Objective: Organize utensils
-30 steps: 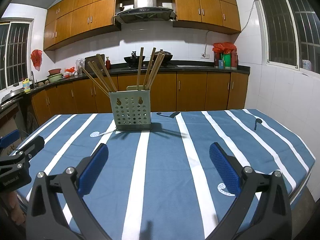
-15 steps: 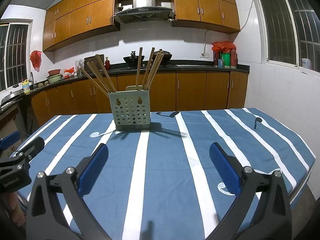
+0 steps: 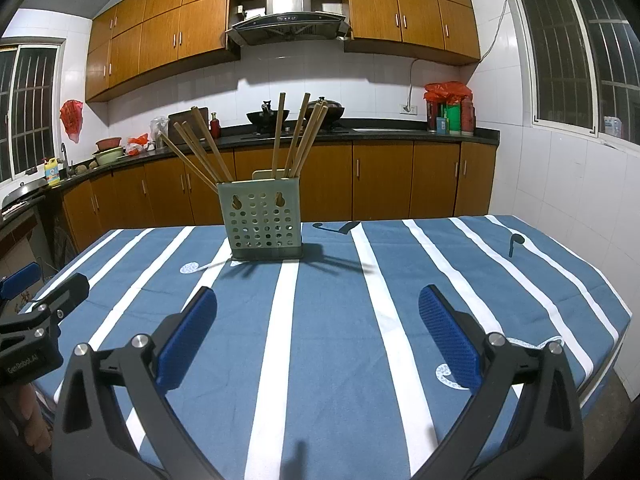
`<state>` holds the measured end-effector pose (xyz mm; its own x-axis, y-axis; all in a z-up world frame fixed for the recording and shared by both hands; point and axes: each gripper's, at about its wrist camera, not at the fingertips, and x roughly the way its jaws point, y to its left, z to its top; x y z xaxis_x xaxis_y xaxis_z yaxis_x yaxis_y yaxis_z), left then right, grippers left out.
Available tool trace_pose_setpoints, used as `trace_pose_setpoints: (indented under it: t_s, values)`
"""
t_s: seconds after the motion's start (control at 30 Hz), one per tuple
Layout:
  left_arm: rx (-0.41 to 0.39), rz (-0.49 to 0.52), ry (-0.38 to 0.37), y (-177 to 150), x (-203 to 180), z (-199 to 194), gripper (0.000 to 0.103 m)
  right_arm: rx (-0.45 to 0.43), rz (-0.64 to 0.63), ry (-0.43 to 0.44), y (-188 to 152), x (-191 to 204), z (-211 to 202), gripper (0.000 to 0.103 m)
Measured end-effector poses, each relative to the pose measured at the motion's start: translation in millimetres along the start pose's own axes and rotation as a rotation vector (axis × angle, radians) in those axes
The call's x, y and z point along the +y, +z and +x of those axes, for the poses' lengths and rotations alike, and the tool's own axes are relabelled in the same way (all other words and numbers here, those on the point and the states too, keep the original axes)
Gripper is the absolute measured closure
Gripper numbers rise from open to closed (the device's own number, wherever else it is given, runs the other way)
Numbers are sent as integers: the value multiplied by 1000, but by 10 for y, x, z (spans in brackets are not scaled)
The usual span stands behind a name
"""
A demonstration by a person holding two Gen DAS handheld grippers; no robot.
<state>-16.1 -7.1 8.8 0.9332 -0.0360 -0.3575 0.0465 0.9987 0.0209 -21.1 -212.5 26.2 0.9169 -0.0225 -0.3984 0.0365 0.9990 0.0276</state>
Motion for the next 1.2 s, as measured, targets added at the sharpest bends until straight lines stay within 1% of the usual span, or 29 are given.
trace_pose_setpoints:
  t_s: [1.2]
  values:
    - [8,-12,6,-60,-56,-10,2,3,2,0,4,15,2,4]
